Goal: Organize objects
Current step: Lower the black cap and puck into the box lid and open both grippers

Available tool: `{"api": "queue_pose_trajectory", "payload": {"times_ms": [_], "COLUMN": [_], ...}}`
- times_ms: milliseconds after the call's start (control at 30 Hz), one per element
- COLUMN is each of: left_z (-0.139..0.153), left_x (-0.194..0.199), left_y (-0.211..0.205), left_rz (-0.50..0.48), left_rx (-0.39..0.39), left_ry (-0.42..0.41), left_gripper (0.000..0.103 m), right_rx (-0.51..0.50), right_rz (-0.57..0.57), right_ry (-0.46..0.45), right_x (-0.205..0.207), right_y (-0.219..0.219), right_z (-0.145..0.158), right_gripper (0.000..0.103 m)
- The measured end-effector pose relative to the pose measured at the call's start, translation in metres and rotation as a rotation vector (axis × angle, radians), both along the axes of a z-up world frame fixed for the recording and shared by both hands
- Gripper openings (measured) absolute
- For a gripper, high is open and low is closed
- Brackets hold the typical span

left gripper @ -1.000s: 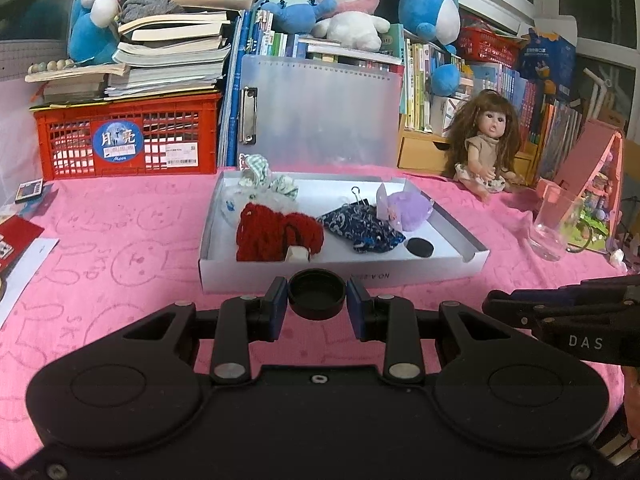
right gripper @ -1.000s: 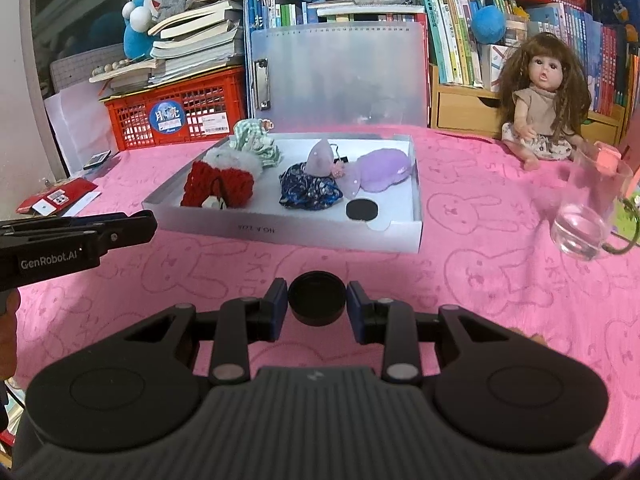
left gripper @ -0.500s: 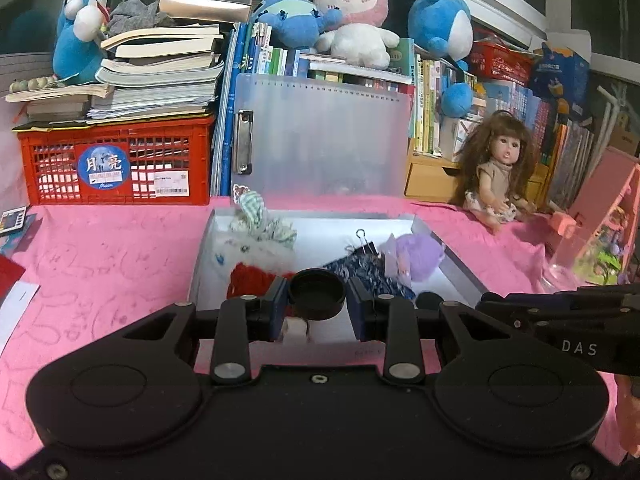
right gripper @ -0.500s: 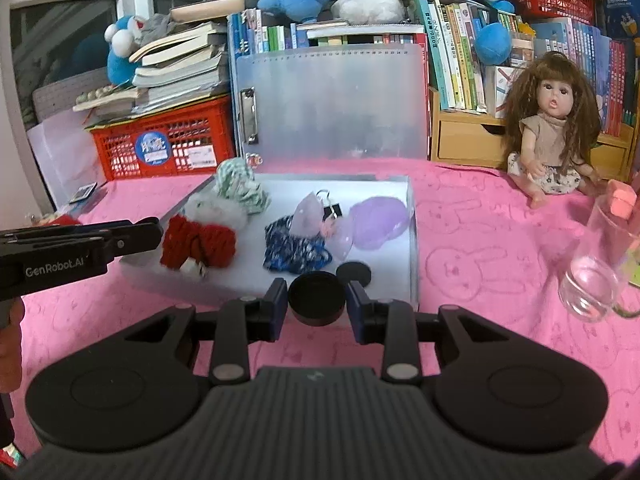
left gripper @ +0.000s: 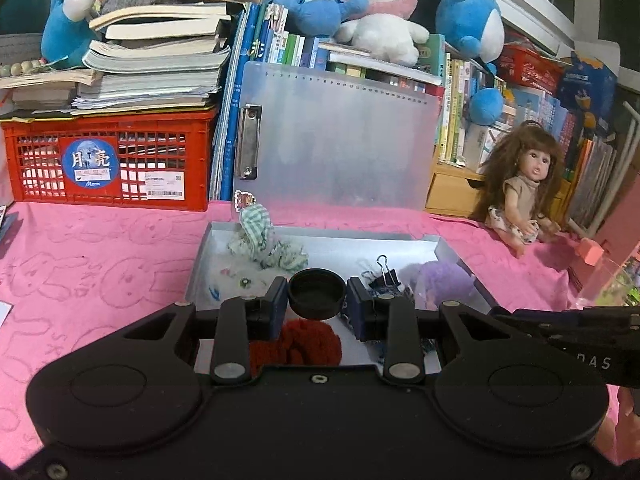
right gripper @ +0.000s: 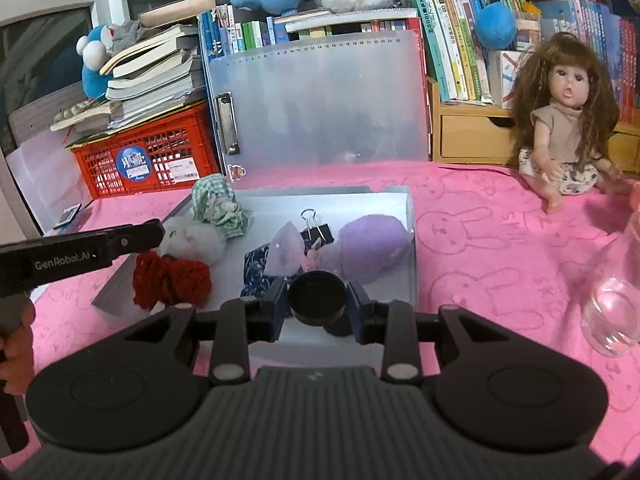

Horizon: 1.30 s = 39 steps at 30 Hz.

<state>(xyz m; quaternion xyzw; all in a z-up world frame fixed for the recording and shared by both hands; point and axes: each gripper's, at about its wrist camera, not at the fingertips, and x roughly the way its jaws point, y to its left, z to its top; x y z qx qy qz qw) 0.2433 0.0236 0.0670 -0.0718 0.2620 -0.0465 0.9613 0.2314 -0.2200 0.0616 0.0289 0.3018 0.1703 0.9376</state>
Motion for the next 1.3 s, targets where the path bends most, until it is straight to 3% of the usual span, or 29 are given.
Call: {"api": "queue_pose_trajectory", "payload": {"times_ms": [300, 733, 1300], "left_z": [-0.013, -0.037, -0.044], "left_x": [0.033, 0.073, 0.075], "left_y": [-0.002, -0.004, -0.013], "left_rz": [-0.02, -0.002, -0.035], "left_rx": [-0.03, -0.014, 0.044], "left_ry": [0.041, 0.126, 0.119], "left_gripper": [0.03, 0.03, 0.03], "right_rx": [0.025, 0.026, -0.007], "right_rz": [-0.006, -0.025, -0.015], "right_ry": [0.05, 0.135, 0.156], "right_x": [0.031, 0.056, 0.07], "right_y": [-0.002, -0.006, 0.006], "right_z": [-0.004, -0.026, -0.037], "right_gripper": [0.037, 0.037, 0.038]}}
